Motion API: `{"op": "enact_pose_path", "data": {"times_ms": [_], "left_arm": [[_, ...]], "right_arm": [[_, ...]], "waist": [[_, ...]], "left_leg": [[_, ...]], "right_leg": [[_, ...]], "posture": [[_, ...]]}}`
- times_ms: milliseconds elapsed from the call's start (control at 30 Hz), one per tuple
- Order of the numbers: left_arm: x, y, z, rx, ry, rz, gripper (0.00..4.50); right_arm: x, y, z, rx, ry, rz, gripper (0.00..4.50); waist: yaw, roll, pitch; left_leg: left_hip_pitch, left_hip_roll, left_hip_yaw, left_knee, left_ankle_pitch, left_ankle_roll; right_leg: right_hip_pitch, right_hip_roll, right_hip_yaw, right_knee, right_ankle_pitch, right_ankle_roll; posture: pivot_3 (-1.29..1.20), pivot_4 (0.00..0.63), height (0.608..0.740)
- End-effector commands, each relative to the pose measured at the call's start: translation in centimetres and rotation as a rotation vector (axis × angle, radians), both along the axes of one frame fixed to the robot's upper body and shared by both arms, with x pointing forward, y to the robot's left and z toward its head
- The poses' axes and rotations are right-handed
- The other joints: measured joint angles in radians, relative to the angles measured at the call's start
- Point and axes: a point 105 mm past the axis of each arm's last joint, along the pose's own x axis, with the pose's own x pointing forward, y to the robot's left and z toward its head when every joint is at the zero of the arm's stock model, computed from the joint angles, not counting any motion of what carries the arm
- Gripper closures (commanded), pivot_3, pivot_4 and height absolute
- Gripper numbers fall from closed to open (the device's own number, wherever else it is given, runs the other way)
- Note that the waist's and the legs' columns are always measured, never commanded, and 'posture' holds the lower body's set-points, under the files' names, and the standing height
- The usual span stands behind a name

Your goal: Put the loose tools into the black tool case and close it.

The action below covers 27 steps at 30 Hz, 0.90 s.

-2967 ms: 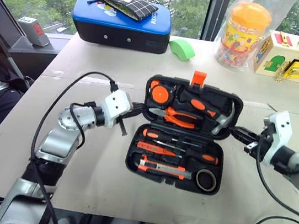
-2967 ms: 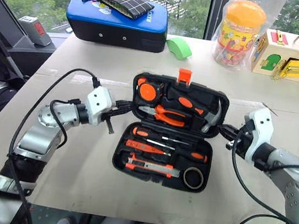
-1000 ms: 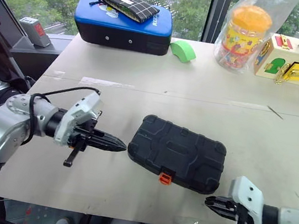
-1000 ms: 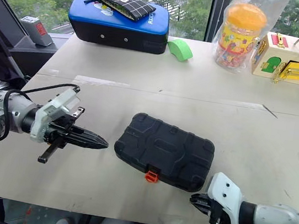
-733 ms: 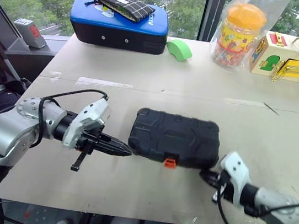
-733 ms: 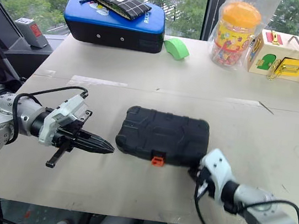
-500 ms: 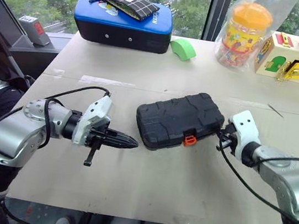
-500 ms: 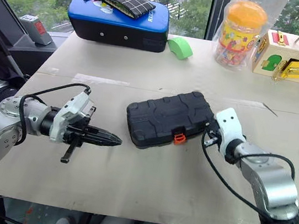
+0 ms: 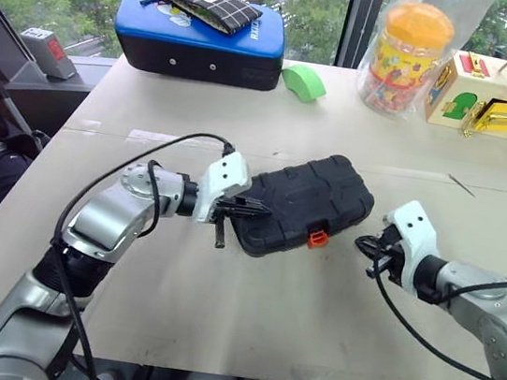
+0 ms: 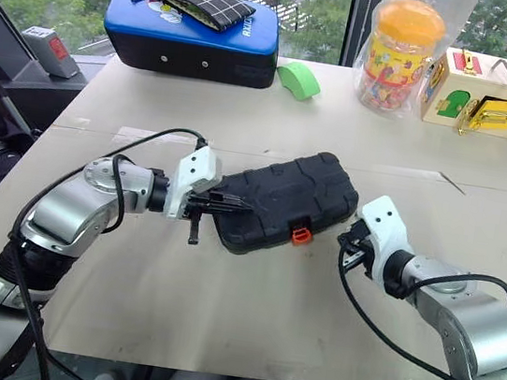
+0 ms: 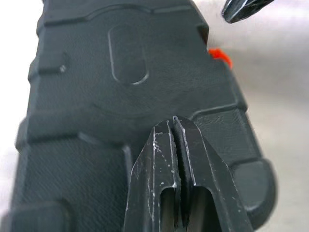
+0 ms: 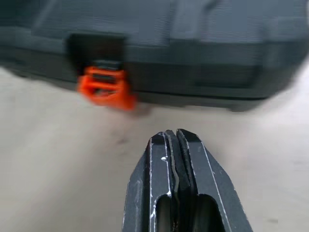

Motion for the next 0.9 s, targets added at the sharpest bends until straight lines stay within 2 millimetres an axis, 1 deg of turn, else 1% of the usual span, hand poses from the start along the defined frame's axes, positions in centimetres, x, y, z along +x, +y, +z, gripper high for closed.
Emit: {"op": "enact_pose_path", "data": {"times_ms": [33,100,267,400,567,733,900], "left_arm": [[-0.3,1.1,-3.5,0.123,0.069,-0.006,4.43],[-0.3,1.2,-3.8,0.135,0.073,-0.013,4.43],[-0.6,1.6,-4.1,0.147,0.079,-0.031,4.43],[-0.5,2.1,-4.1,0.158,0.072,-0.031,4.43],[-0.4,2.4,-4.2,0.167,0.067,-0.031,4.43],[-0.4,2.7,-4.3,0.173,0.063,-0.026,4.43],[-0.6,2.7,-4.5,0.174,0.066,-0.029,4.43]], "right_arm": [[-0.2,1.8,-0.3,0.034,-0.013,0.025,4.50],[0.0,2.3,-0.7,0.058,-0.005,0.010,4.50],[0.4,3.0,-1.6,0.077,0.003,-0.001,4.50],[0.8,3.5,-2.7,0.083,0.024,-0.006,4.50],[1.6,4.3,-3.4,0.111,0.013,-0.021,4.50],[1.6,5.2,-2.8,0.232,0.009,-0.035,4.50],[1.8,5.6,-1.2,0.353,-0.009,-0.052,4.50]], "waist": [[0.000,0.001,-0.002],[0.000,0.001,-0.004],[-0.001,0.001,-0.004],[-0.002,0.001,-0.005],[-0.005,0.001,-0.006],[-0.013,-0.001,-0.008],[-0.017,-0.001,-0.008]], "left_leg": [[0.000,0.000,0.000,0.000,0.000,0.000],[0.001,0.000,0.001,0.000,0.000,0.000],[0.003,0.000,0.001,0.000,0.000,0.000],[0.004,0.000,0.001,-0.001,0.000,0.000],[0.005,0.000,0.001,-0.002,0.000,0.000],[0.009,0.001,0.001,-0.002,0.000,0.000],[0.009,0.001,0.000,-0.002,0.000,0.000]], "right_leg": [[0.000,0.000,0.000,0.000,0.000,0.000],[0.000,0.000,0.001,0.000,0.000,0.000],[0.001,0.000,0.001,0.000,0.000,0.000],[0.001,0.001,0.001,0.000,0.000,0.000],[0.001,0.001,0.002,0.001,0.000,0.000],[0.002,0.003,0.005,0.004,0.000,0.000],[0.001,0.003,0.006,0.006,0.000,0.000]], "posture": [[0.00,0.150,0.740],[0.00,0.150,0.740],[0.00,0.150,0.740],[0.00,0.150,0.740],[0.00,0.150,0.740],[0.00,0.150,0.740],[0.00,0.150,0.740]]}}
